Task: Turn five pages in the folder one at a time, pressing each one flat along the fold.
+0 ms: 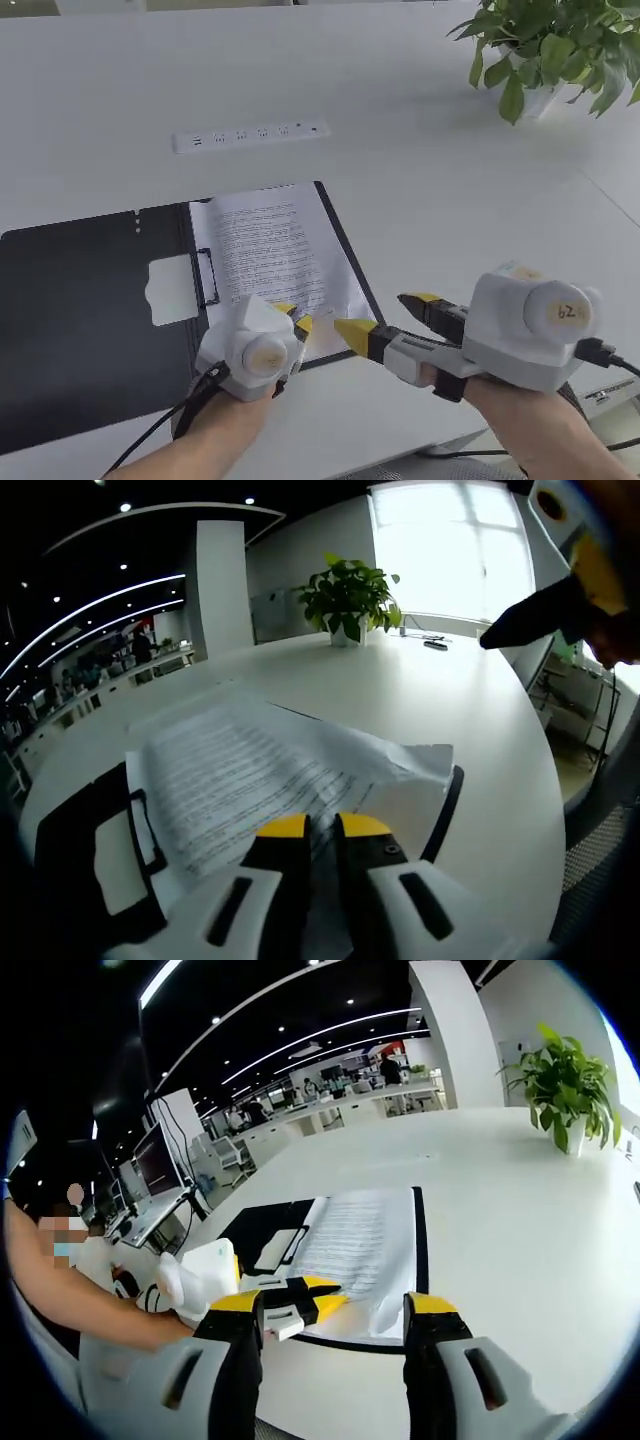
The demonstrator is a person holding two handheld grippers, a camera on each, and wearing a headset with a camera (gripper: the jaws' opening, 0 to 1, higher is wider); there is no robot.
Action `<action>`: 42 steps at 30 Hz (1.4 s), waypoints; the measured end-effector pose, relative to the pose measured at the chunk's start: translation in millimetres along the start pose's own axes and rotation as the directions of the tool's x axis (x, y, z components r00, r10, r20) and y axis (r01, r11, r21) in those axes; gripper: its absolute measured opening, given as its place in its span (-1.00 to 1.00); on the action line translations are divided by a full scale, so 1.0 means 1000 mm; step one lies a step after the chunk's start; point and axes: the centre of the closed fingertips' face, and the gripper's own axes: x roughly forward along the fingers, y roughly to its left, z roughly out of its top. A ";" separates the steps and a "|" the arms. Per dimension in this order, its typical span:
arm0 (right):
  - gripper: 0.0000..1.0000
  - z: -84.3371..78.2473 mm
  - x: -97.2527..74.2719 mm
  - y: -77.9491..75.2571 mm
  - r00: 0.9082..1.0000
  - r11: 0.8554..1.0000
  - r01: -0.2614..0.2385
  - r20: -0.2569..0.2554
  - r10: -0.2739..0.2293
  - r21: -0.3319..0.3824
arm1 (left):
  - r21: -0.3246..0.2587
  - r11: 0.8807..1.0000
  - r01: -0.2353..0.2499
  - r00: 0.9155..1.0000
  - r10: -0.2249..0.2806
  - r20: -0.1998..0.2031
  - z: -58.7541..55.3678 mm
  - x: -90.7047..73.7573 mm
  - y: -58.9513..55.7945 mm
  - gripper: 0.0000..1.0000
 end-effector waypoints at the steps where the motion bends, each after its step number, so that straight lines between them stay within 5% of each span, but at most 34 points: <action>1: 0.09 -0.003 0.003 -0.001 1.000 1.000 0.000 -0.017 0.000 0.012 | 0.001 1.000 -0.004 1.000 0.004 -0.001 0.000 0.000 0.001 -0.85; 6: 0.07 -0.022 0.019 -0.013 0.993 0.998 0.025 -0.116 -0.017 0.061 | -0.003 1.000 -0.005 1.000 0.005 -0.001 0.000 0.000 0.001 -0.87; 20: -0.27 -0.044 0.044 -0.041 0.983 0.977 0.084 -0.179 -0.048 0.197 | -0.002 1.000 -0.010 1.000 0.010 -0.001 0.000 0.000 0.001 -0.88; 42: -1.00 -0.055 0.049 -0.057 0.979 0.951 0.140 -0.179 -0.092 0.276 | -0.013 1.000 -0.014 1.000 0.014 -0.005 0.000 0.001 0.001 -0.88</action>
